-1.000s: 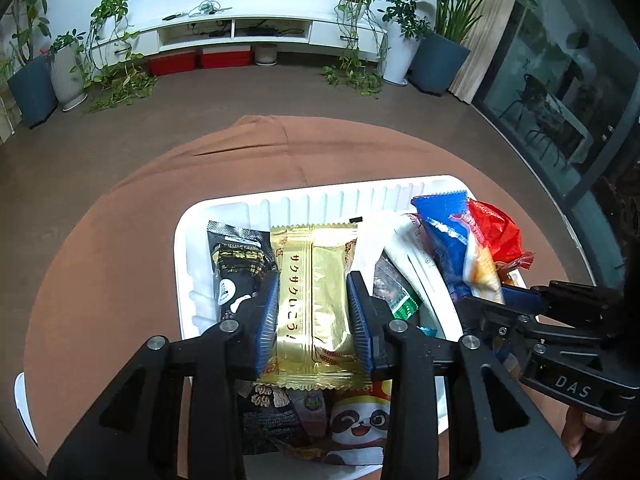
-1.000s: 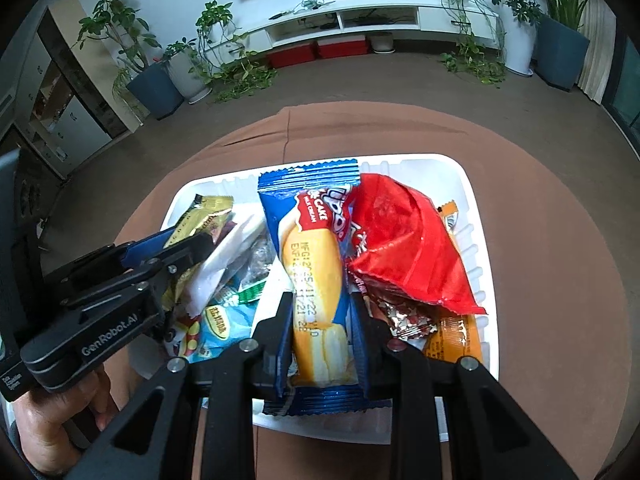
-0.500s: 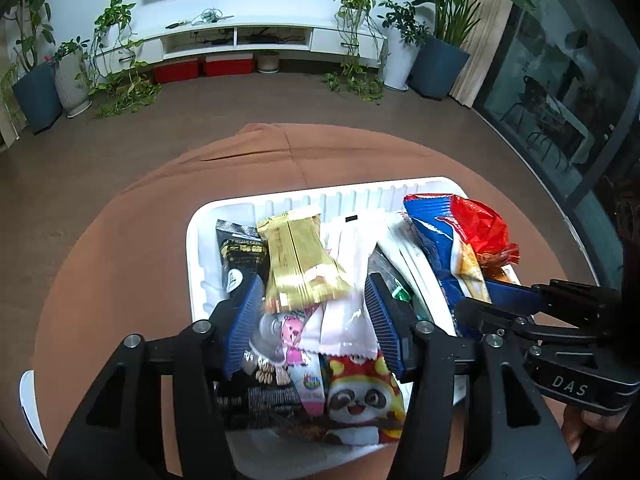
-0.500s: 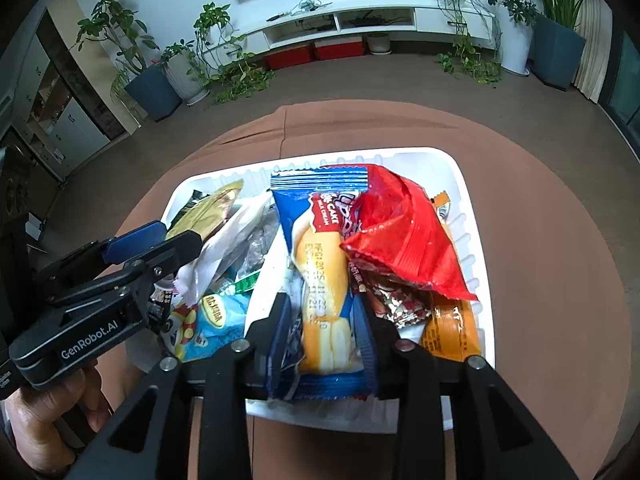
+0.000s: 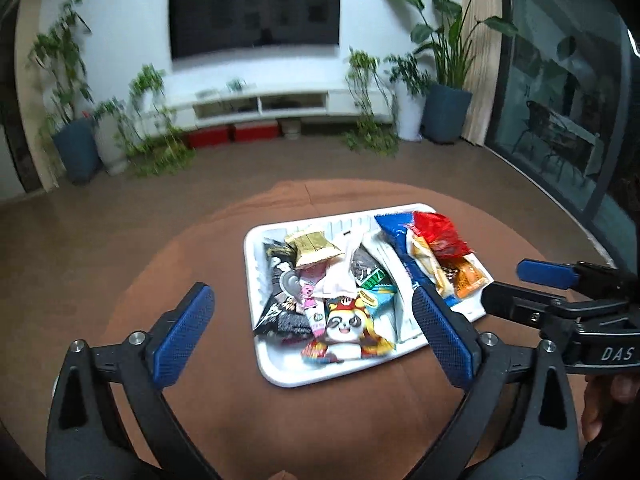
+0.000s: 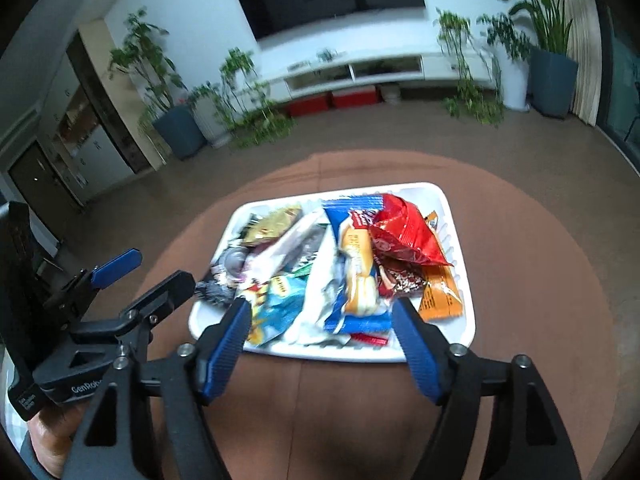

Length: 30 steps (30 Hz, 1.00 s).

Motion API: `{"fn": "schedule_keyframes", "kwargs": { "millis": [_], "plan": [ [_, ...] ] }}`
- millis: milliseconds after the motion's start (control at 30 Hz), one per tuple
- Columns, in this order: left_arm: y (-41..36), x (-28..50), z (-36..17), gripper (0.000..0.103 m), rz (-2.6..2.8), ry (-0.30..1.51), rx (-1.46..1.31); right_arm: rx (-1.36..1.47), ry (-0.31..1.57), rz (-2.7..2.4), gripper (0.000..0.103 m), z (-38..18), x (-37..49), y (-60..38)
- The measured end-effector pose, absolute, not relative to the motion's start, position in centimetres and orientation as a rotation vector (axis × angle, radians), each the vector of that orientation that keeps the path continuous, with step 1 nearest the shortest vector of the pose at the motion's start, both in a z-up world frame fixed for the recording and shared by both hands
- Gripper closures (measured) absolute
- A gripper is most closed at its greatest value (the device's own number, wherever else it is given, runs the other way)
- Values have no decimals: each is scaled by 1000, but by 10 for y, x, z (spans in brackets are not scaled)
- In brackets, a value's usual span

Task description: Organize snacks

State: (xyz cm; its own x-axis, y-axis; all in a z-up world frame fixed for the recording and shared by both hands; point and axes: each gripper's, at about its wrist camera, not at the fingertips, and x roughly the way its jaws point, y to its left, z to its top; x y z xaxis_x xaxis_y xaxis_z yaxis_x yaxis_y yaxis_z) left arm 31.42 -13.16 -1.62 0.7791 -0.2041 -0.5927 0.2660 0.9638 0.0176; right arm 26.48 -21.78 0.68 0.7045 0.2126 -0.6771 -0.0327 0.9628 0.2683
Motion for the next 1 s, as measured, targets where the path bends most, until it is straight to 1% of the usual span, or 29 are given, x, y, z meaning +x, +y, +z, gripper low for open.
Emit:
{"fn": "schedule_keyframes", "kwargs": {
  "millis": [100,167,233,300,400,600,733,867,1000],
  "plan": [
    [-129,269,4,3,-188,523,123,237,693,137,18,20,234,-216],
    [-125,242,18,1,-139,460,110,232,605,128,14,32,205,-215],
    [-121,213,31,1,-105,415,82,229,515,109,6,46,181,-217],
    [-119,188,39,1,-66,386,70,227,400,91,0,61,150,-218],
    [-117,157,49,1,-39,355,69,185,234,55,0,85,104,-215],
    [-107,106,54,1,-41,360,23,110,83,-64,0,111,42,-209],
    [-101,74,50,1,-41,379,-12,154,95,-75,0,112,19,-215],
    [-102,51,42,1,-61,405,-6,201,178,-46,0,96,6,-218],
    [-110,38,29,1,-74,457,21,211,308,6,0,73,12,-213]
  ]
}}
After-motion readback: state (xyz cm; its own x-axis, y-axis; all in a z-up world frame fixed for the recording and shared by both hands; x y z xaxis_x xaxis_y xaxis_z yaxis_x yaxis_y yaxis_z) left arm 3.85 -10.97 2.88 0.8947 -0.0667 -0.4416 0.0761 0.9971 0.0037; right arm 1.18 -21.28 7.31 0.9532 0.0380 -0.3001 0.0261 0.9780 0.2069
